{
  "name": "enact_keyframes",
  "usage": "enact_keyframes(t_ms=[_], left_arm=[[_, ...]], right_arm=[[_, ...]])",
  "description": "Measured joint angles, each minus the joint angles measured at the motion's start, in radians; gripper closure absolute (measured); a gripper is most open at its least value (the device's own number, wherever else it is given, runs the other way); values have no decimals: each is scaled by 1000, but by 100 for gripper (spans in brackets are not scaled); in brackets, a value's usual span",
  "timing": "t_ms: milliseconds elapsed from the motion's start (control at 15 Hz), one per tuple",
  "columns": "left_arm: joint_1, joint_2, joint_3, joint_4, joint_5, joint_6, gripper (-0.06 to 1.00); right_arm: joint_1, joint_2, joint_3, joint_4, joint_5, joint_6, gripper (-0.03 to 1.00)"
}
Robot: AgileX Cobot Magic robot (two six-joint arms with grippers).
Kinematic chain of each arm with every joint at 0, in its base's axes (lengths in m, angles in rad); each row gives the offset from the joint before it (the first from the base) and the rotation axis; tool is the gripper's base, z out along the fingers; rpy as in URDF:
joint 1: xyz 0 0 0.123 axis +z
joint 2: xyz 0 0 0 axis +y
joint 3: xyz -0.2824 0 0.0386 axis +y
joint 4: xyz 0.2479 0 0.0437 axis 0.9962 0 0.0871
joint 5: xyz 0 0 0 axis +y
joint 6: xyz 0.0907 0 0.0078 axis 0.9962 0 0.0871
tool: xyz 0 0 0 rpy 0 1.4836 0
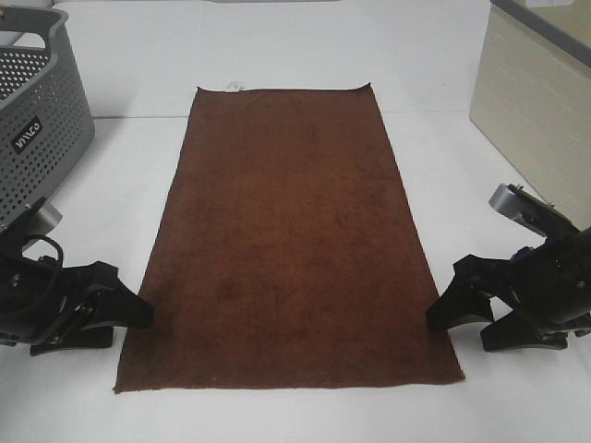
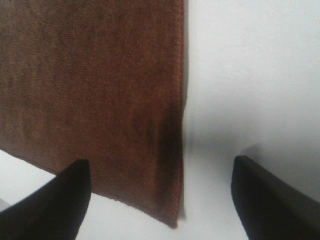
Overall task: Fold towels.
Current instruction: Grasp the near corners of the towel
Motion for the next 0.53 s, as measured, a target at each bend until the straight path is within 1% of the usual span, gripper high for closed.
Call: enact_keyframes(t_ms=[67, 200, 333, 400, 467, 533], left_arm=[[-21, 14, -15, -1, -2, 0, 32], [-71, 49, -51, -5, -6, 0, 38], [-87, 79, -79, -10, 5, -4, 44], [-89, 89, -87, -21, 9, -17, 47], [-91, 99, -92, -30, 10, -22, 50], [-91, 104, -92, -30, 0, -24, 57]], right_arm=[[-1, 15, -4, 30, 16, -24, 23], [-2, 45, -6, 92, 40, -81, 26], [19, 75, -8, 132, 66, -130, 31], [56, 87, -16, 140, 63, -136, 35], [96, 93, -28, 144, 30, -111, 41], [106, 95, -30, 144, 6, -76, 49]])
